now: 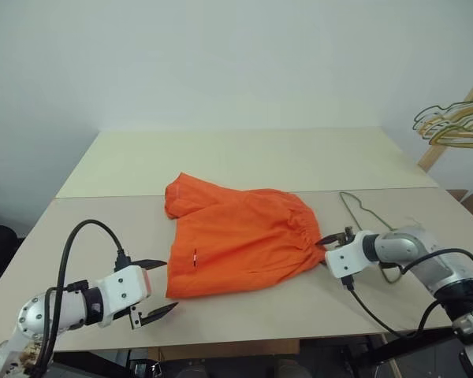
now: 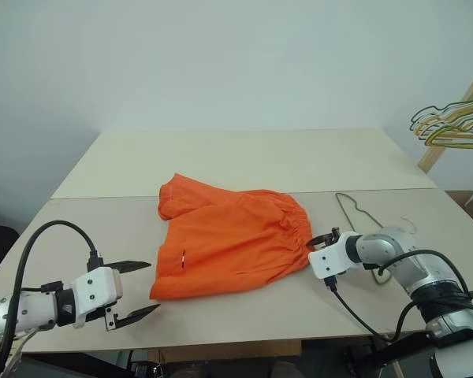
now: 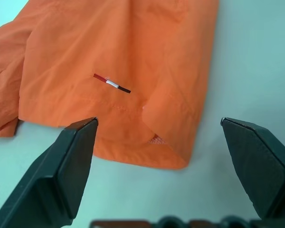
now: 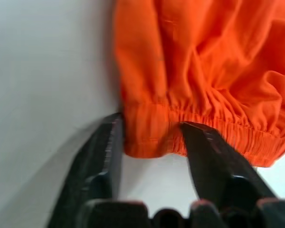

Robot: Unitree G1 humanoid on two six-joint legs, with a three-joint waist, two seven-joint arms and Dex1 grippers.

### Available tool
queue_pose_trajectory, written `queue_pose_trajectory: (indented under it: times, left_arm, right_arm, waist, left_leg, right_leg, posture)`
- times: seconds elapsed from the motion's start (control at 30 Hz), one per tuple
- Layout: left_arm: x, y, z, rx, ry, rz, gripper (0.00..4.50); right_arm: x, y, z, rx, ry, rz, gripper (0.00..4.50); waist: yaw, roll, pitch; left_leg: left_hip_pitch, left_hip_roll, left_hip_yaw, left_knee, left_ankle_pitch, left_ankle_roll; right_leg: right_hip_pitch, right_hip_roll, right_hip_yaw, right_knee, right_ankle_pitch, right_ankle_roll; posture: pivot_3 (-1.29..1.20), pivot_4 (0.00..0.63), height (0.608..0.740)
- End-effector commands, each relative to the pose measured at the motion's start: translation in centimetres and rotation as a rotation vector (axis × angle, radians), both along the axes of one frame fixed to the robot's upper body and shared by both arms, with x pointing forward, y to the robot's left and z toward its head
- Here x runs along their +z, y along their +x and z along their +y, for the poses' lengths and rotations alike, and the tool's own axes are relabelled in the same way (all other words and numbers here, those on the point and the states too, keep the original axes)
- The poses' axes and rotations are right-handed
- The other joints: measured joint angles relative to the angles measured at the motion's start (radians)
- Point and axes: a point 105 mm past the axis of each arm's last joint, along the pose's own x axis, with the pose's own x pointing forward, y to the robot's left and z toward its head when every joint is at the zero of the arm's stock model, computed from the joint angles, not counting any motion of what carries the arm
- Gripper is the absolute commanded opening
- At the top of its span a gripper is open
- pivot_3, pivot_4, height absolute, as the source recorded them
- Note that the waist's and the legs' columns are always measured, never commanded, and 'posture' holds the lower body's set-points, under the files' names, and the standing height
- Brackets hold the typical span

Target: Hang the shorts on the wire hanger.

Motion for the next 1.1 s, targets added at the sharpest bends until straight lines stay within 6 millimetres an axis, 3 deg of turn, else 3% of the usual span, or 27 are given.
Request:
queue_pose_trajectory:
  times: [0.03,0.13,0.17,0.33,0.73,1.1]
  left_arm:
    - [1.1,0.0,0.5,-0.013,-0.045,-0.013,4.50]
    - [0.7,0.3,1.0,-0.019,-0.082,0.018,4.50]
    - [0.4,0.3,1.2,-0.030,-0.087,0.033,4.50]
    - [-1.0,0.8,1.8,-0.095,-0.050,0.083,4.50]
    - [-3.7,3.3,1.3,-0.169,0.087,-0.011,4.50]
    - [-3.3,3.1,1.1,-0.171,0.012,-0.013,0.96]
  right_arm:
    - [0.5,0.1,0.8,0.031,0.023,-0.021,1.16]
    - [0.4,0.0,1.2,0.036,0.031,-0.018,0.10]
    - [0.4,0.0,1.3,0.035,0.035,-0.019,0.04]
    - [0.5,0.1,1.7,0.021,0.049,-0.031,0.04]
    - [0.6,0.3,2.3,0.007,0.062,-0.071,0.04]
    - [0.5,0.2,2.2,0.009,0.046,-0.063,0.00]
  waist:
    - [0.000,0.000,0.000]
    - [0.000,0.001,0.000]
    - [0.000,0.001,0.000]
    - [-0.003,0.001,0.000]
    - [-0.022,0.001,0.000]
    - [-0.024,0.002,-0.001]
  left_leg:
    - [0.000,0.000,0.000,0.000,0.000,0.000]
    - [0.000,0.000,0.000,0.000,0.000,0.000]
    - [0.000,0.000,0.000,0.000,0.000,0.000]
    - [0.000,0.000,0.001,0.000,0.000,0.000]
    - [-0.001,0.000,0.007,0.000,0.000,-0.001]
    - [-0.001,0.000,0.008,0.000,0.000,-0.001]
  right_leg:
    - [0.000,0.000,0.000,0.000,0.000,0.000]
    - [0.000,0.000,0.000,0.000,0.000,0.000]
    - [0.000,0.000,0.000,0.000,0.000,0.000]
    - [0.000,0.000,0.000,0.000,0.000,0.000]
    - [-0.001,0.000,0.000,0.000,0.000,0.000]
    - [-0.001,0.000,0.000,0.001,0.000,0.000]
  posture:
    - [0.07,0.000,0.740]
    - [0.06,0.000,0.740]
    - [0.06,0.000,0.740]
    - [0.04,0.000,0.740]
    - [0.02,0.000,0.740]
    - [0.02,0.000,0.740]
